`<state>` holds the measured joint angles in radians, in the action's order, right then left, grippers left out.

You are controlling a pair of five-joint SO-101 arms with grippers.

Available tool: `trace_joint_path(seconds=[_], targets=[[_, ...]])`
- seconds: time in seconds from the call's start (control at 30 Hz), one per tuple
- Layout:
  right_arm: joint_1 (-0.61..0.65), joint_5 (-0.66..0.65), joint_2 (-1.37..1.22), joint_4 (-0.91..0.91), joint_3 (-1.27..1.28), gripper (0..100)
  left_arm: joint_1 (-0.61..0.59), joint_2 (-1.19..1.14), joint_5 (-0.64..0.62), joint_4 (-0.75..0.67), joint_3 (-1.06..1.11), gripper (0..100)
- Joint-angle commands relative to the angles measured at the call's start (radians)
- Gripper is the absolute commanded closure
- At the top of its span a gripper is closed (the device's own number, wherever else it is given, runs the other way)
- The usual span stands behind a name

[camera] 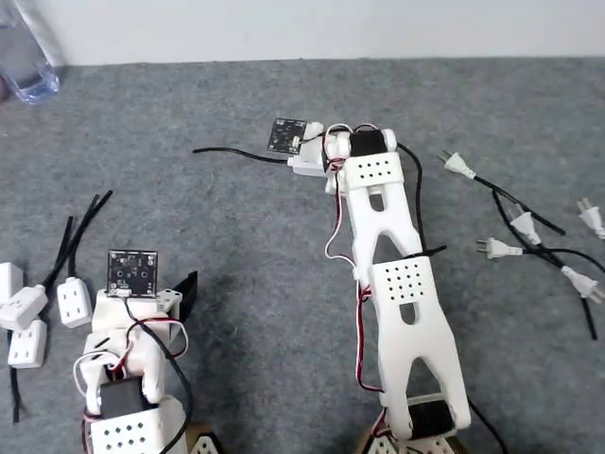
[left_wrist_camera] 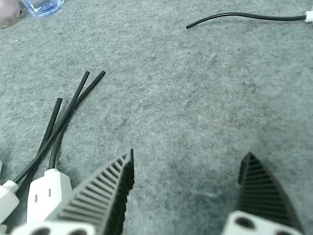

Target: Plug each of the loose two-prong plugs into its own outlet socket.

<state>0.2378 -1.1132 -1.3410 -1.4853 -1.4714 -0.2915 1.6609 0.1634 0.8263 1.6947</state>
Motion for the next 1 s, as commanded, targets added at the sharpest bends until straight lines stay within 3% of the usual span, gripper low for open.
trace_joint_path(seconds=[0.0,0.27,0.53,0.67,0.83,0.97], targets=[[0.019,0.014,0.11,-0.079,-0.017,84.6,0.005,0.012,0.009,-0.003,-0.005,68],[-0.048,0.038,0.309,-0.315,-0.015,84.2,0.003,0.011,0.006,-0.017,-0.005,68],[-0.242,0.381,0.407,-0.315,-0.002,84.3,0.078,0.012,0.003,0.153,-0.005,67],[-0.286,0.569,0.372,-0.314,0.055,84.3,0.071,0.014,0.003,0.04,-0.007,67],[-0.274,0.707,0.277,-0.311,0.15,84.2,0.052,0.014,-0.009,-0.158,-0.065,68],[-0.229,0.764,0.179,-0.311,0.167,84.2,0.051,0.005,-0.141,-0.293,-0.127,68]])
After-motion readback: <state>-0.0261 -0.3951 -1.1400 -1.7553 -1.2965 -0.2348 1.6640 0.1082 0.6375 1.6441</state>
